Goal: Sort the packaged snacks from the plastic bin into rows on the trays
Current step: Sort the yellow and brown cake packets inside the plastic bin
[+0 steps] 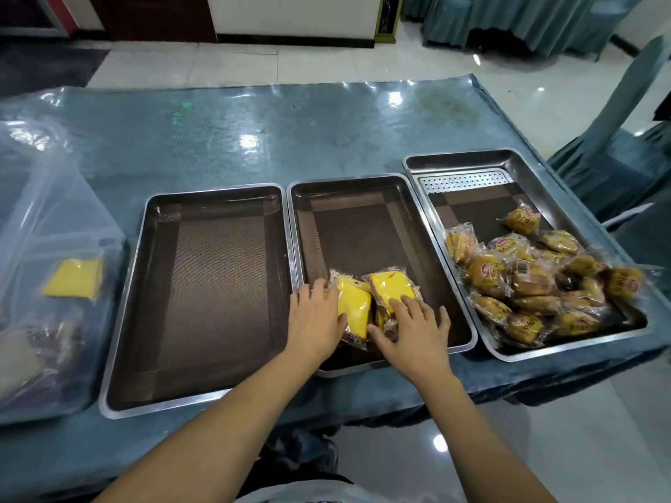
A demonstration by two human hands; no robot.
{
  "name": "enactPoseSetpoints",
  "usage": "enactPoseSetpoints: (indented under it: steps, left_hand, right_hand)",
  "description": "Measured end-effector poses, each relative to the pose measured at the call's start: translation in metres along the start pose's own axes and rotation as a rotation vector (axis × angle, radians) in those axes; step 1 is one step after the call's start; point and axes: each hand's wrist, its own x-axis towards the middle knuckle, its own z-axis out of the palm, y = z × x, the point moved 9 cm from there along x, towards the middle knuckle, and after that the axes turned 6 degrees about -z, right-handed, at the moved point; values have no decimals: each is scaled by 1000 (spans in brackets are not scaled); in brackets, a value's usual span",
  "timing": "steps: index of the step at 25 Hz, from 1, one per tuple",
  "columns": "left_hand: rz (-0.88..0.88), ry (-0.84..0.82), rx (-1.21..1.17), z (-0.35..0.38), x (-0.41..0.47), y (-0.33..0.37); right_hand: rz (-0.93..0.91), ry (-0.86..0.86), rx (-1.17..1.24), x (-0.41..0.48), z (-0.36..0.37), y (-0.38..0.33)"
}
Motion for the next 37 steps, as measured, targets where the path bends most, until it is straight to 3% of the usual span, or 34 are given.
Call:
enactPoseSetpoints:
  steps: [5,17,27,37]
  left_hand:
    - [41,53,-151,-31,-6,-9]
    - [-62,208,-517,-145,-37,-98]
    - [-107,398,-530,-244,-79,-223]
    - [-138,426,-471,-292,-104,-382]
  right_hand:
    - [-67,213,83,13,-39,-21]
    - [-344,287,387,56,-107,-178]
    - [-626,386,640,70,-152,-354]
    - [-659,394,720,73,-163,-508]
